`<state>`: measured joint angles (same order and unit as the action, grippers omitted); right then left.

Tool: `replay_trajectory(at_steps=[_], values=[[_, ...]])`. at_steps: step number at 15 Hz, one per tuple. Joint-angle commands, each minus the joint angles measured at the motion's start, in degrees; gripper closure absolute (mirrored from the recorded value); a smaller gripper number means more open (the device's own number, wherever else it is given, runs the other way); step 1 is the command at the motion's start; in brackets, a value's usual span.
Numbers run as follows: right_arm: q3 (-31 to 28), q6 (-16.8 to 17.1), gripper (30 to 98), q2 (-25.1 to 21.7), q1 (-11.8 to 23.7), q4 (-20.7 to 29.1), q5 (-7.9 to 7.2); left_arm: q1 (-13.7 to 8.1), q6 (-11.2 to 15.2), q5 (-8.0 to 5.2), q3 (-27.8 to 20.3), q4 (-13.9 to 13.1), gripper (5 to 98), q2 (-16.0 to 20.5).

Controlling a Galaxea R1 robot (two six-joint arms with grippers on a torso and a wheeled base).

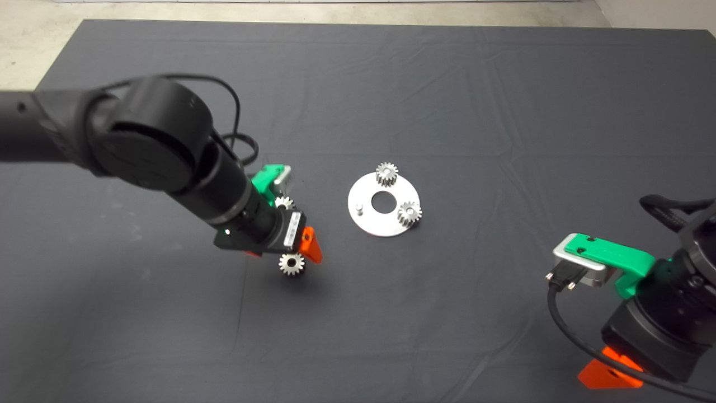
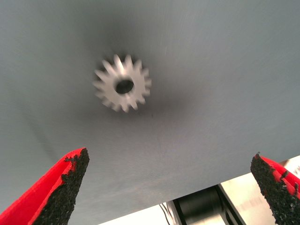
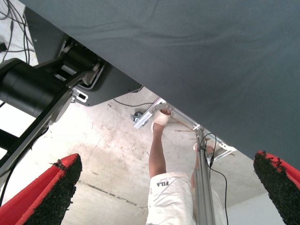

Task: Remove an incorrectly installed larger gear and replace it with the correct smaller gear

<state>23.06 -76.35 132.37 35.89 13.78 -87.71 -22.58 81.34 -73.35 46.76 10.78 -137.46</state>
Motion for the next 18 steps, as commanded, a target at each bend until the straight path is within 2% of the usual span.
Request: replay_trajectory(at_steps=[1,3,6,9,10,18], values=[[-0.1,-0.3,31.6,0.1,1.2,1.4,-4.93,0.9,-1.0,0.4,3.6,0.9,15.4,-0.1],[-0.1,-0.2,31.6,0.1,1.2,1.4,-4.93,2.3,-1.1,0.32,4.7,2.8,15.4,-0.2],[-0.1,-0.3,31.6,0.0,1.3,1.4,-4.93,2.5,-1.0,-0.45,5.1,5.2,15.4,-0.7],[-0.1,-0.3,31.6,0.0,1.3,1.4,-4.93,3.4,-1.0,-5.02,6.2,7.7,15.4,-2.0],[-0.1,-0.3,31.6,0.0,1.3,1.4,-4.93,3.4,-0.9,-5.84,6.2,8.0,15.4,-2.2],[-0.1,-0.3,31.6,0.0,1.3,1.4,-4.93,5.6,-0.7,-5.93,6.6,9.3,15.4,-2.4]])
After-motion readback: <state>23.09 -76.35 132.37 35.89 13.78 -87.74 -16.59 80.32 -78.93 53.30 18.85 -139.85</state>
